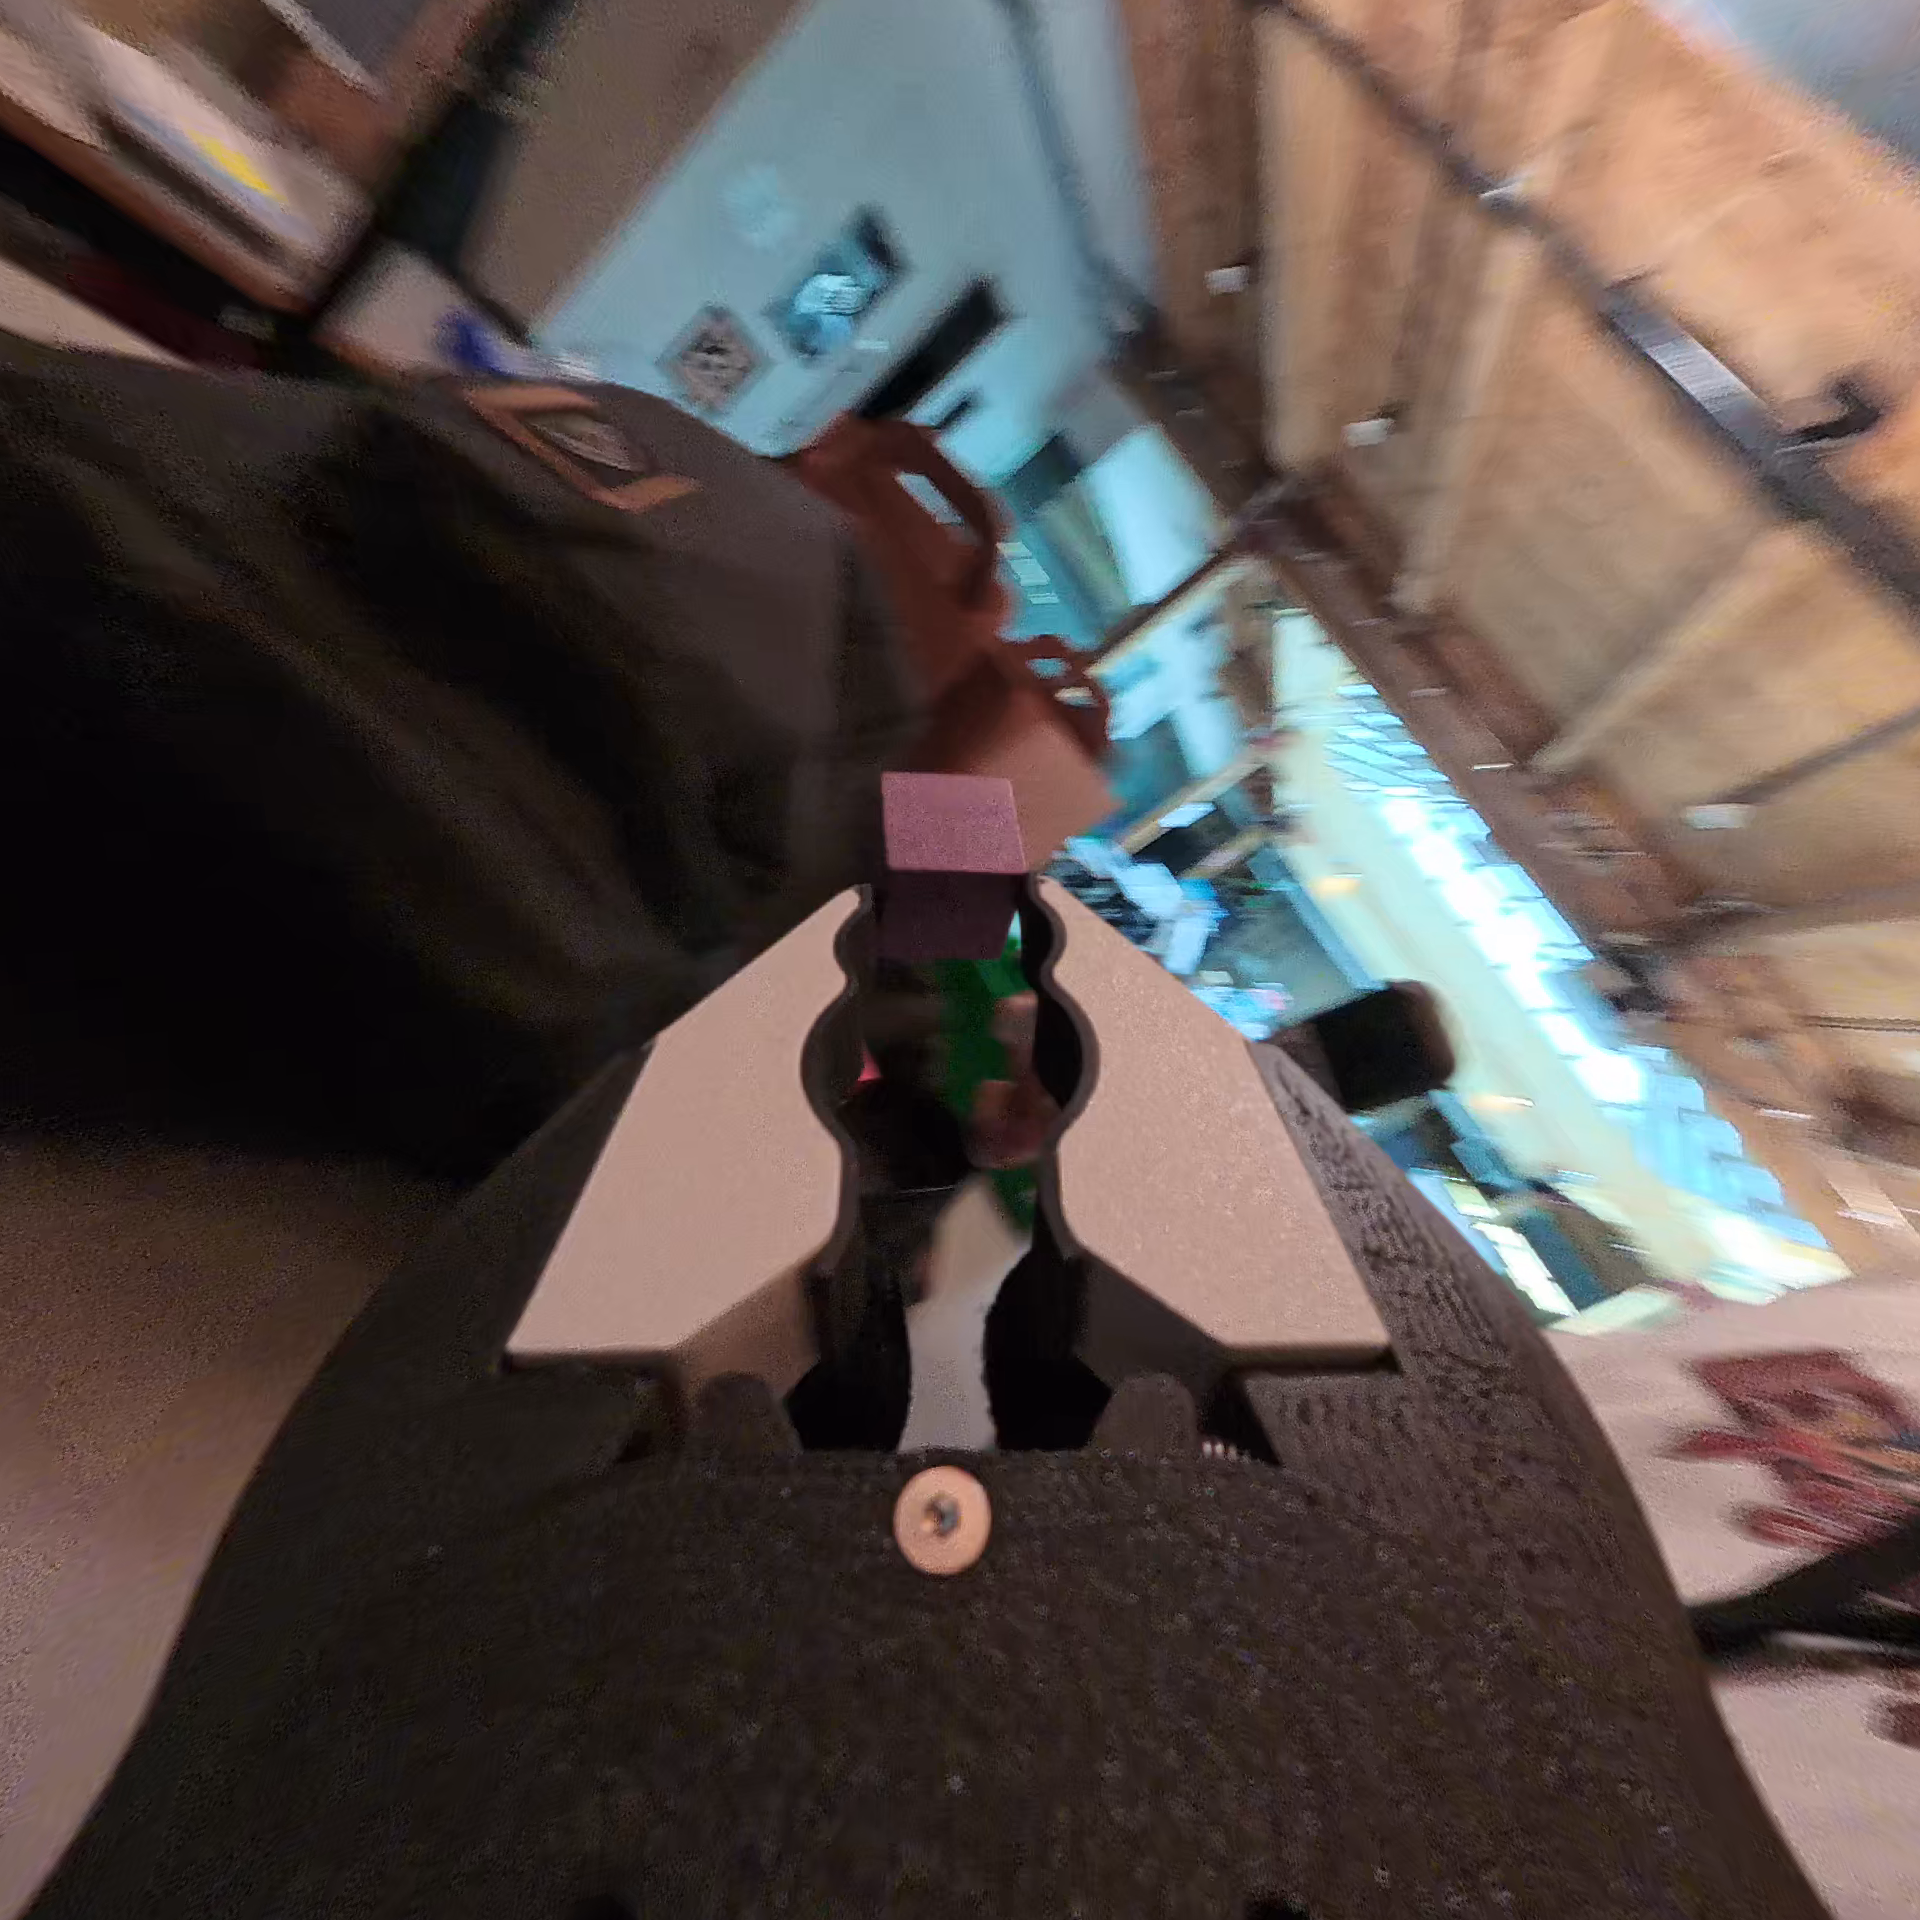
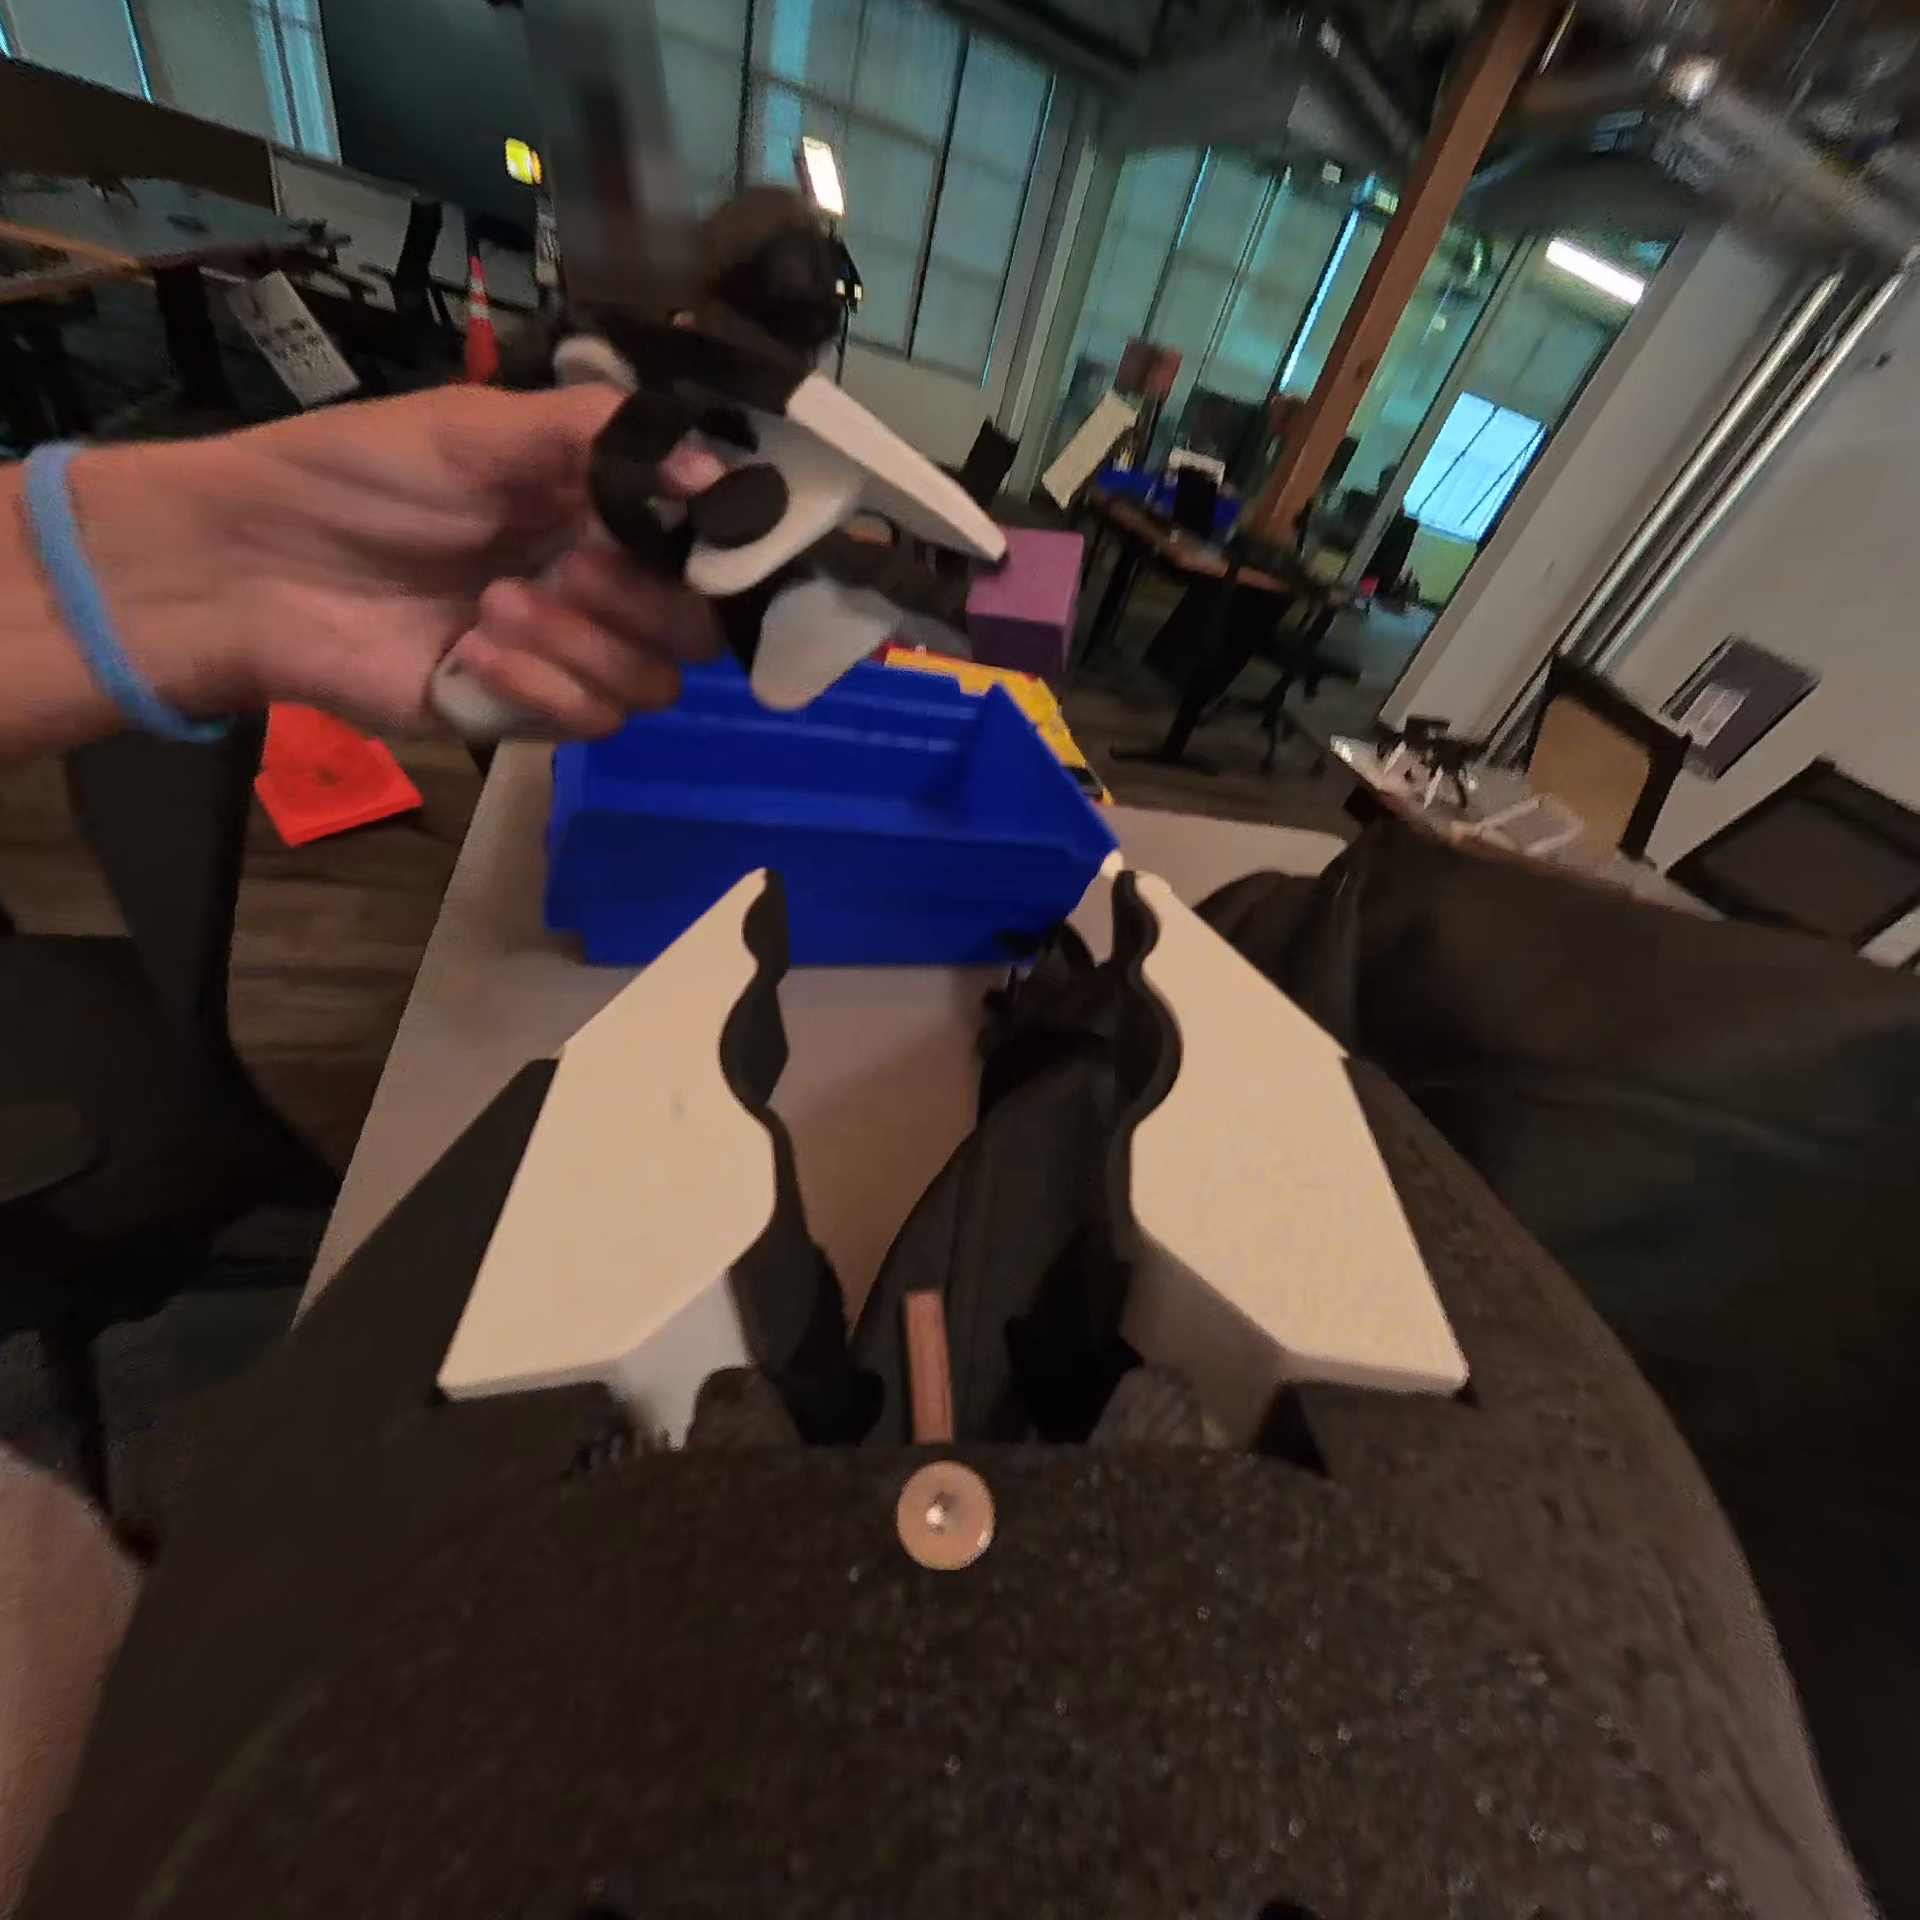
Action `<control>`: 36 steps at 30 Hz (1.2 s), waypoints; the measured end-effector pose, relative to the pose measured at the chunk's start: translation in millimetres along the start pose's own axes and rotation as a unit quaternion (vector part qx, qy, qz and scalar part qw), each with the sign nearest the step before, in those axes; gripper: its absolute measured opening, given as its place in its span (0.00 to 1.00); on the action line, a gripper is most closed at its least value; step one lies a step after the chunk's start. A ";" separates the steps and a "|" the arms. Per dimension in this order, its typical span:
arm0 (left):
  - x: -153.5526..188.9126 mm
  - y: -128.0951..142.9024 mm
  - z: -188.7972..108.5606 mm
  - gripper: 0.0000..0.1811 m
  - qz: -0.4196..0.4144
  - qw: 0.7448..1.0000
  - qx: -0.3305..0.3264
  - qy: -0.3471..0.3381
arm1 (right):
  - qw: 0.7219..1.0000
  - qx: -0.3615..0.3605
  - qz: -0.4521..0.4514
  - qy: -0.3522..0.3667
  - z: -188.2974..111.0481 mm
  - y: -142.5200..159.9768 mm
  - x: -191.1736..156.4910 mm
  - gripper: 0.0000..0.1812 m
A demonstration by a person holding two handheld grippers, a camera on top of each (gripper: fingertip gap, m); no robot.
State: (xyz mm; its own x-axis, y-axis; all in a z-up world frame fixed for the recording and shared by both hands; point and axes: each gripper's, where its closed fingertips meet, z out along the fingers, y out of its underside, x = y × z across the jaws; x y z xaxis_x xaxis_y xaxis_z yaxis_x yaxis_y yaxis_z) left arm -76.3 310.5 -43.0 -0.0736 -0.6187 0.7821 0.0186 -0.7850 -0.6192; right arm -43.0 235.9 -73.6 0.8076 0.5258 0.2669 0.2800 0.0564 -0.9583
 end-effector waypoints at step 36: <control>37.7 122.5 15.1 0.20 0.044 0.993 -0.093 -0.060 | 0.768 -0.611 -0.013 -0.192 -119.7 156.4 68.0 0.15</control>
State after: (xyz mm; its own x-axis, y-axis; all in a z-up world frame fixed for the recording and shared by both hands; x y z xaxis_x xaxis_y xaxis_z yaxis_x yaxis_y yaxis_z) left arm -61.8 190.5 -88.3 0.0395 -0.6923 0.7206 -0.1658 -0.7157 -0.6785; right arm 117.8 179.0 -193.1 0.6471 0.7623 0.0094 0.7604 -0.6445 -0.0806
